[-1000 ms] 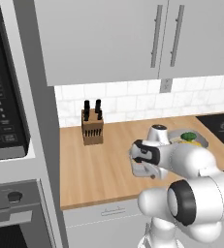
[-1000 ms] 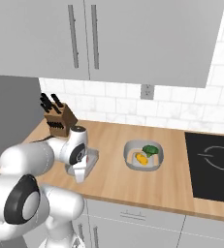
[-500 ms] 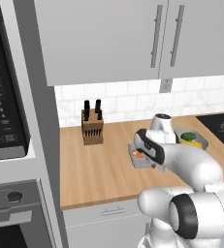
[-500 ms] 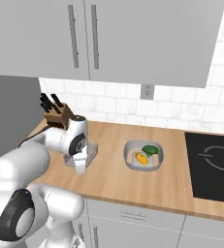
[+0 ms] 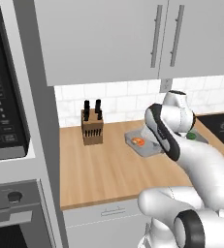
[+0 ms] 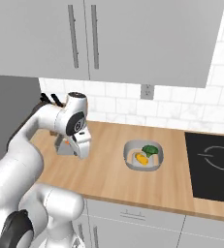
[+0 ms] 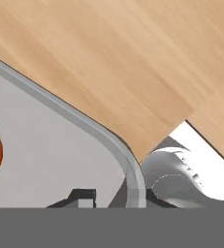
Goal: Take the meat container that has the shrimp and place it on the second highest rack of the freezer. Then take the vegetable container that has the corn and broccoli and place it on the highest rack of the freezer.
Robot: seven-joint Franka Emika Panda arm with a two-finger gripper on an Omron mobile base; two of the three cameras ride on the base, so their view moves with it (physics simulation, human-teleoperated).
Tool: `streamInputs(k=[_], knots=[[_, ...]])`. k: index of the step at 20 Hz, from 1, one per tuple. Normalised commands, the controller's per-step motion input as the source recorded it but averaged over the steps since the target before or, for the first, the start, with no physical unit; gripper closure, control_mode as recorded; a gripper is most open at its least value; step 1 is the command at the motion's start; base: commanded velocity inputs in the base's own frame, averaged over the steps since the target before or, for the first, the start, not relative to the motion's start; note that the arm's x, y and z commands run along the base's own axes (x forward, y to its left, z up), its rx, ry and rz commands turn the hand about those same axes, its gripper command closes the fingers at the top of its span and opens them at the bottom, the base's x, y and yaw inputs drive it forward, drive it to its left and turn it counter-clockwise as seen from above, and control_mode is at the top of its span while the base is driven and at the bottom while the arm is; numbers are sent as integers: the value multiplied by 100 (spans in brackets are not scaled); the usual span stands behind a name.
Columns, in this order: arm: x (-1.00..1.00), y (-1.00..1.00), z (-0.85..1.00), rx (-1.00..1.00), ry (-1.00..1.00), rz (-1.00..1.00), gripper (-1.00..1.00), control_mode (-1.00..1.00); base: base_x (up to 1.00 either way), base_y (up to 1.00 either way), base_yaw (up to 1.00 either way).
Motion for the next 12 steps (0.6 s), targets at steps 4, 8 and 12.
streamInputs(k=[4,8,12], knots=[[-98,0,97,11,-2,21,100,-100,0,0,0],[-98,0,78,6,-11,14,100,-100,0,0,0],[-89,16,52,0,-21,12,100,-100,0,0,0]])
